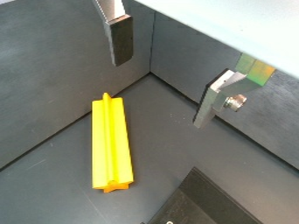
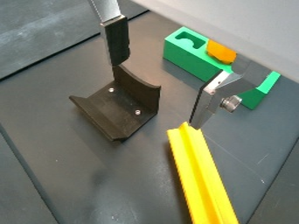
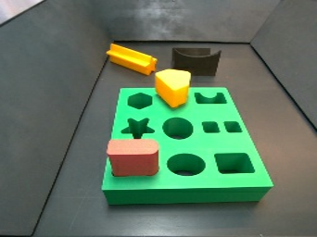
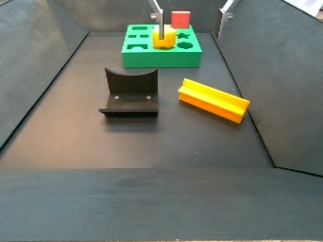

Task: Pick up the star object. Move up. Place the star object on the fixture. Regrasp the star object. Move to above the board. Insert the star object.
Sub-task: Pick up the star object.

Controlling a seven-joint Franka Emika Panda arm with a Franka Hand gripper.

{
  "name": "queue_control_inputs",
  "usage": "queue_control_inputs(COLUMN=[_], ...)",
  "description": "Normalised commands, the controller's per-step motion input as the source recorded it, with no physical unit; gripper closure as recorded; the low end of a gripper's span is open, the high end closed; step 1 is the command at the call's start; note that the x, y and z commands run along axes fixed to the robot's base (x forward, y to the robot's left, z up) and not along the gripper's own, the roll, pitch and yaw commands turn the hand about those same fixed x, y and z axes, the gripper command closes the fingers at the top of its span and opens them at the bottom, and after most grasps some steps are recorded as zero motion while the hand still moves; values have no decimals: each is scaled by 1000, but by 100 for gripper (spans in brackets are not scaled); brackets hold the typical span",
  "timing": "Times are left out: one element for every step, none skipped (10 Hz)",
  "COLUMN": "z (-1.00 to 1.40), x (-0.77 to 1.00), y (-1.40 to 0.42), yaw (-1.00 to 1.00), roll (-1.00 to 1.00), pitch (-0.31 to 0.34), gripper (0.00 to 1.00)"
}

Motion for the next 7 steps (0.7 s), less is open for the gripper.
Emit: queue_control_inputs(z=[-86,-471,-489,-606,-657,-706,-674], x=[0,-60,0,0,11,0,0], y=[0,-143,-54,-17,-14,-240,-366], yaw=[0,646,966,1000,1000,951,840], roll=[-170,-173,-60,-9,0,57,73], pitch=[0,0,34,36,9,0,0], gripper=[0,0,0,0,0,0,0])
